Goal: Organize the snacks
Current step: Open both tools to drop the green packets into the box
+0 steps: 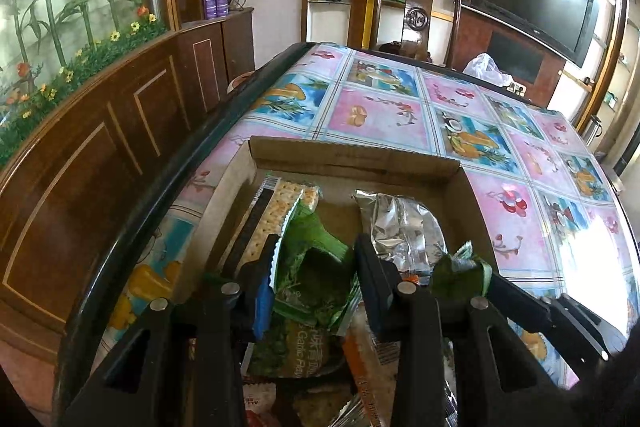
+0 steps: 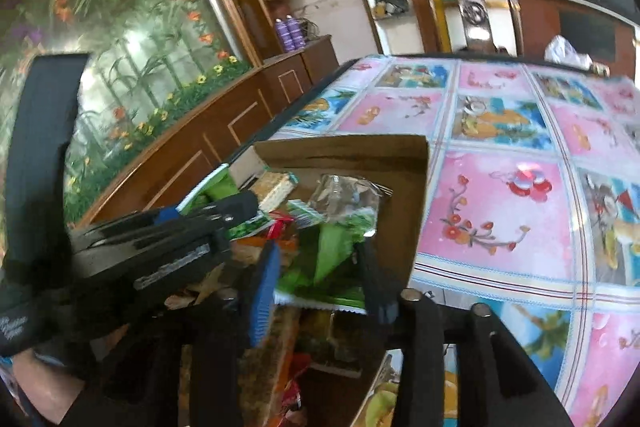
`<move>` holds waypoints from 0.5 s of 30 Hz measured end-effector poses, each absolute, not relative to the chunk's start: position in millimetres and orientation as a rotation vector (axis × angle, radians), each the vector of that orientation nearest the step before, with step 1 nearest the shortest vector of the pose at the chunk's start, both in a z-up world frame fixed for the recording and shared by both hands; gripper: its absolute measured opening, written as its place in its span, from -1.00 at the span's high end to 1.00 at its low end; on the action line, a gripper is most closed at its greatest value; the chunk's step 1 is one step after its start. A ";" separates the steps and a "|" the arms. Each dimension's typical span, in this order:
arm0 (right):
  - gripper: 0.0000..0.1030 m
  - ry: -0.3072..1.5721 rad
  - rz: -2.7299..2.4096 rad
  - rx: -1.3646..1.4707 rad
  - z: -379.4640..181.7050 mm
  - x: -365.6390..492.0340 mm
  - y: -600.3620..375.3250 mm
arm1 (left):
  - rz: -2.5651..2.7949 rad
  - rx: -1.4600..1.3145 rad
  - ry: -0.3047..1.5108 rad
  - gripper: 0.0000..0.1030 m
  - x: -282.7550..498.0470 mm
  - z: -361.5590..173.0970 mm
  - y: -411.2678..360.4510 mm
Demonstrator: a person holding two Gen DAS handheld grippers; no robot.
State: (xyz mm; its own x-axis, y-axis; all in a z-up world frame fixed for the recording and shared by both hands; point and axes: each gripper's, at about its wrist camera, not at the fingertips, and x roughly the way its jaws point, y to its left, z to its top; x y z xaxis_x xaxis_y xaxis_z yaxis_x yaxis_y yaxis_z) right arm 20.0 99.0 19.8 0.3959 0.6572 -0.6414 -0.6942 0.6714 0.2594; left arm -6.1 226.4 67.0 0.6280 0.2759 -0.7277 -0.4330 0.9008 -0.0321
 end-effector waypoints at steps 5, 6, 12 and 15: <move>-0.16 0.745 0.870 -0.103 25.3 7.4 100.5 | 0.417 -0.220 0.794 0.30 -6.9 66.5 228.7; -0.18 0.737 0.869 -0.112 26.5 5.6 100.2 | 0.418 -0.220 0.793 0.30 -7.1 66.5 228.4; -0.39 0.709 0.874 -0.121 32.1 -0.8 91.5 | 0.420 -0.217 0.791 0.25 -7.4 66.8 228.3; -0.41 0.707 0.882 -0.106 33.7 -3.9 84.6 | 0.422 -0.211 0.783 0.17 -7.7 68.1 227.3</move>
